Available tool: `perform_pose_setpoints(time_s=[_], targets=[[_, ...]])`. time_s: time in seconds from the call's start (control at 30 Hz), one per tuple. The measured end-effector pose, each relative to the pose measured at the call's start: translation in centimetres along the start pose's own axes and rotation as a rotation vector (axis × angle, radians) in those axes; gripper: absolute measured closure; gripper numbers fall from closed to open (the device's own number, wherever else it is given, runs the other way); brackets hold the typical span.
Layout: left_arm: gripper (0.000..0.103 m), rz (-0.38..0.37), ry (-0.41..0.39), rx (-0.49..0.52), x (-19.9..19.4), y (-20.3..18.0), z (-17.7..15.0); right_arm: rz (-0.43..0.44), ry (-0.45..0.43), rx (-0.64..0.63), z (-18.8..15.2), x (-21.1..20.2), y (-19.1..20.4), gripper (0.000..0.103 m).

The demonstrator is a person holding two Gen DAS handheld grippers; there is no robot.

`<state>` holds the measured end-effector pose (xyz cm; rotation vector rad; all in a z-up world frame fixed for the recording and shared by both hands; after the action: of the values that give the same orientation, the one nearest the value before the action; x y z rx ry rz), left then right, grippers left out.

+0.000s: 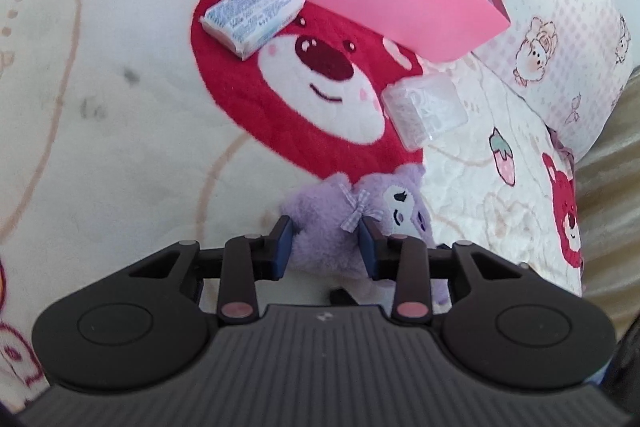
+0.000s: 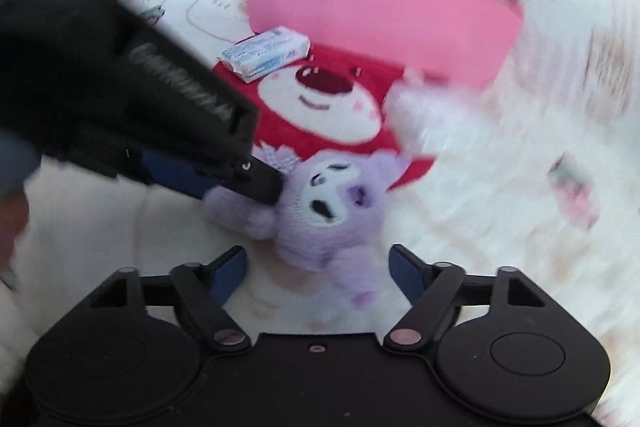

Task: Organize objects
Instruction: 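Lift the purple plush with the left tool and carry it toward the box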

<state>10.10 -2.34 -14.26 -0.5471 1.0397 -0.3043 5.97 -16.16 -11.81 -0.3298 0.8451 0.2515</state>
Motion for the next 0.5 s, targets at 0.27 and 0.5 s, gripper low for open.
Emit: perform_pose_setpoints(time_s=[0.27, 0.5], targets=[[0.070, -0.033, 0.024, -0.001, 0.6, 0.2, 0.5, 0.165, 0.053, 0.222, 1.0, 2.0, -2.4, 0.022], [0.071, -0.024, 0.025, 0.029, 0.8, -0.3, 0.5, 0.137, 0.037, 0.142, 0.5, 1.9, -1.8, 0.032]])
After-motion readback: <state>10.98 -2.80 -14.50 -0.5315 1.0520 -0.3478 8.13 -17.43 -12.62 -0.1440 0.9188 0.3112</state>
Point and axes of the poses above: each gripper's, at about its wrist camera, not at the fingertips, and x roughly the way its jaws point, y to its left, z to its top, the point moved 2 cm from there along x, roughly the way its jaws point, and after that the axes turned 2 degrees about -z, right-handed, at the moved point
